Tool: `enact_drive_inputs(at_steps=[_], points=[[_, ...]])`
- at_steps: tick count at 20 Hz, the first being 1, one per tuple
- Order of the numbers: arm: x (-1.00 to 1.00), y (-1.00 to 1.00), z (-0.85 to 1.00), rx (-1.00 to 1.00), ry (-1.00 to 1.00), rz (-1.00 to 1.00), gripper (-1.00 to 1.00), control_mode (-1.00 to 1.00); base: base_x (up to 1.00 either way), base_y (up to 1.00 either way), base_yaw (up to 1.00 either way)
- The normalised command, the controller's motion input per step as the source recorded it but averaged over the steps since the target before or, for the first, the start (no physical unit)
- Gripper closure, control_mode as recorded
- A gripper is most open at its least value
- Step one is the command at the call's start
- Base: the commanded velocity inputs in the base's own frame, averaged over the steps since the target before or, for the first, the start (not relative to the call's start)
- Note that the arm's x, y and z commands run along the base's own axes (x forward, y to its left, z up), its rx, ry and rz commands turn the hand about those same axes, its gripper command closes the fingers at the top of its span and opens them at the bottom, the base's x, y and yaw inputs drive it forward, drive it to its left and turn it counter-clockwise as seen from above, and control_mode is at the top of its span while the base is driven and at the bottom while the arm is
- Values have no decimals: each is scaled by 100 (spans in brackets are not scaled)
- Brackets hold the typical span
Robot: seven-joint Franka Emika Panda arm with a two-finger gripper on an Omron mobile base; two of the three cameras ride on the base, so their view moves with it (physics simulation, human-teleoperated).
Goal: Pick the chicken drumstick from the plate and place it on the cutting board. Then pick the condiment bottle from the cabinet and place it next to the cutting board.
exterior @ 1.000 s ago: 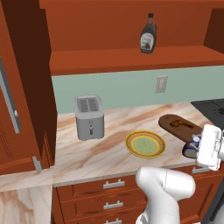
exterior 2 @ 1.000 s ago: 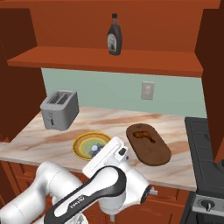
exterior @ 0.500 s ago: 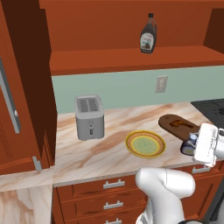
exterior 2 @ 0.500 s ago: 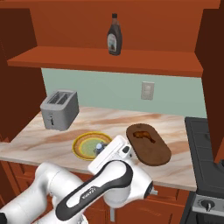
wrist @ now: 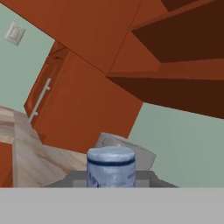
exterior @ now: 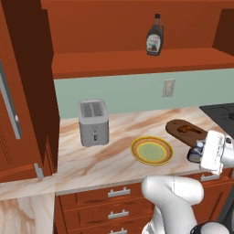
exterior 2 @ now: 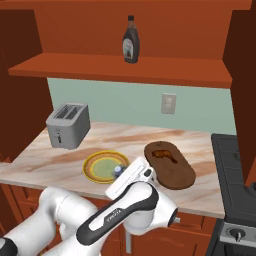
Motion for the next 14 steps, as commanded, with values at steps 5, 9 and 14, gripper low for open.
enact_drive_inputs(at_steps=[5,9,14], points=[[11,-9,-23,0,0,0,100,-100,0,0,0],[10,-7,-21,0,0,0,100,-100,0,0,0],[9,-5,-20,0,0,0,100,-100,0,0,0]])
